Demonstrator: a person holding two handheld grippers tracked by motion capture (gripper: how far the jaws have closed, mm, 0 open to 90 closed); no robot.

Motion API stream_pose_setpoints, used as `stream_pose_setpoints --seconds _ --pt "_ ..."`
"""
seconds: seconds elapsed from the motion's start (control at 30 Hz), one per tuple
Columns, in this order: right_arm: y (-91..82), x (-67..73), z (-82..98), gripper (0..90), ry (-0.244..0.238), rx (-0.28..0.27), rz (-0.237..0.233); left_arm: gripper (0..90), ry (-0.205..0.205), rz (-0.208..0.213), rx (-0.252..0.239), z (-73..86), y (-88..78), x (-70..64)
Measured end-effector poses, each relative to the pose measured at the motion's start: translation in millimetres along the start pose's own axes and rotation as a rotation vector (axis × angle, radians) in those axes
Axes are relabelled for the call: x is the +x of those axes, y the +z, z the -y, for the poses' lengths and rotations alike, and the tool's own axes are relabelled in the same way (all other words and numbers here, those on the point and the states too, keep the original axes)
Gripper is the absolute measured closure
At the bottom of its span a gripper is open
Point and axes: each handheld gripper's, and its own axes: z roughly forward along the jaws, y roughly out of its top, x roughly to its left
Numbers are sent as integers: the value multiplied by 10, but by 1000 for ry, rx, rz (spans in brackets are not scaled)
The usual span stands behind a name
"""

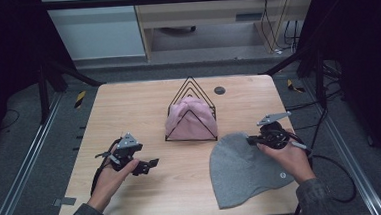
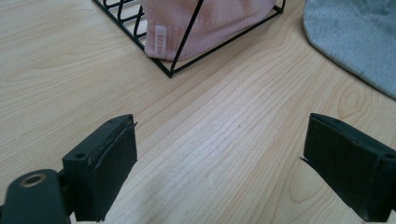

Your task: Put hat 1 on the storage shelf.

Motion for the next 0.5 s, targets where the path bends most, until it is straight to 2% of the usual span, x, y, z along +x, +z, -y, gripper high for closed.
stream_pose_setpoints --seconds 0.2,0.37,0.5 --pt "-273 288 -96 865 -86 -87 -37 87 1 26 -12 2 23 -36" --pt "-416 534 -226 864 -148 -151 -59 87 9 47 -16 0 38 -64" --pt "-492 697 -335 864 -196 -179 -73 87 23 101 -36 -12 40 -102"
